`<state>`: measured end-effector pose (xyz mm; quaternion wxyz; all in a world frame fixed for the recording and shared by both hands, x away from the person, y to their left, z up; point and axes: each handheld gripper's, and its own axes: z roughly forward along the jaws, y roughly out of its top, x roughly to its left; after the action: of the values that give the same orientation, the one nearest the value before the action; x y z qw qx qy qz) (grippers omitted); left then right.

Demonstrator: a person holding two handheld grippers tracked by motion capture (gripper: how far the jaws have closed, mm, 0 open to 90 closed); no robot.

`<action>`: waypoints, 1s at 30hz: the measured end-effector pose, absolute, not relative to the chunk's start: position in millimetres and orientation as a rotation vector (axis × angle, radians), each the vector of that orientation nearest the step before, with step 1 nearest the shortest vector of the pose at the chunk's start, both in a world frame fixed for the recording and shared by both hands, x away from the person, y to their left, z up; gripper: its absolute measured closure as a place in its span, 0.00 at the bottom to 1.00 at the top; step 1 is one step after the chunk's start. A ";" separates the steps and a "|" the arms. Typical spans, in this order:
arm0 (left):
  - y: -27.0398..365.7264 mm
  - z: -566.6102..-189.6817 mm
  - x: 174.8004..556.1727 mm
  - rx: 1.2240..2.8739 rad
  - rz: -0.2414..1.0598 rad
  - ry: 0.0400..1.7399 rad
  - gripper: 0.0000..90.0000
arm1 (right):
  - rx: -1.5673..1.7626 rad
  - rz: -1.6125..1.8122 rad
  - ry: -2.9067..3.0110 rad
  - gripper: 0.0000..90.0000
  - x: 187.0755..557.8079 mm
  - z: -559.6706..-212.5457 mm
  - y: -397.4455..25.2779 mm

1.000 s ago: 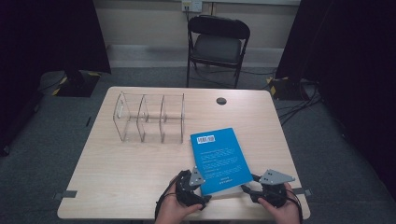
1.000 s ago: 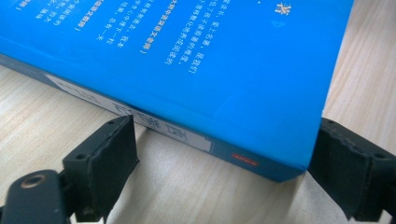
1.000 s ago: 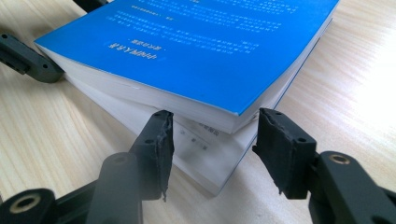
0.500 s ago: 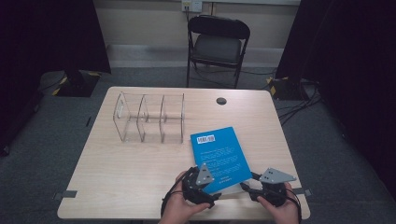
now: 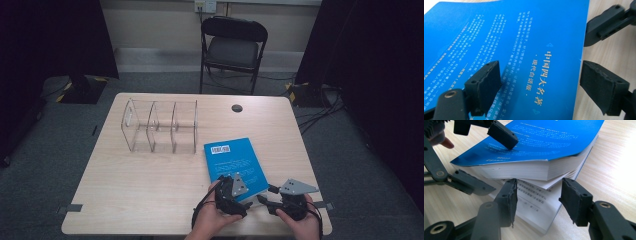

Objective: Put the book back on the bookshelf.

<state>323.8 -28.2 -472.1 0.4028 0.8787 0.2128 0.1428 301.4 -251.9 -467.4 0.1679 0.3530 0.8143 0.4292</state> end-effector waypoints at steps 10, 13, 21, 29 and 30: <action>-25.2 -472.7 322.9 2.225 0.417 0.502 0.34 | 1.009 1.241 2.316 0.53 302.1 -466.3 -252.3; -25.5 -474.4 322.0 2.213 0.421 0.501 0.35 | 1.011 1.240 2.319 0.53 302.1 -466.5 -252.5; -26.5 -477.3 321.8 2.201 0.441 0.532 0.31 | 1.021 1.243 2.313 0.53 302.0 -465.6 -252.1; -26.0 -475.4 318.4 2.202 0.453 0.490 0.46 | 1.039 1.271 2.305 0.53 302.7 -465.3 -252.5; -26.0 -475.4 318.4 2.202 0.453 0.490 0.48 | 1.039 1.271 2.305 0.53 302.7 -465.3 -252.5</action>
<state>318.4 -26.0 -475.4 0.4083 0.8736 0.1945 0.1797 302.7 -252.5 -465.3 0.1552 0.3628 0.8046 0.4438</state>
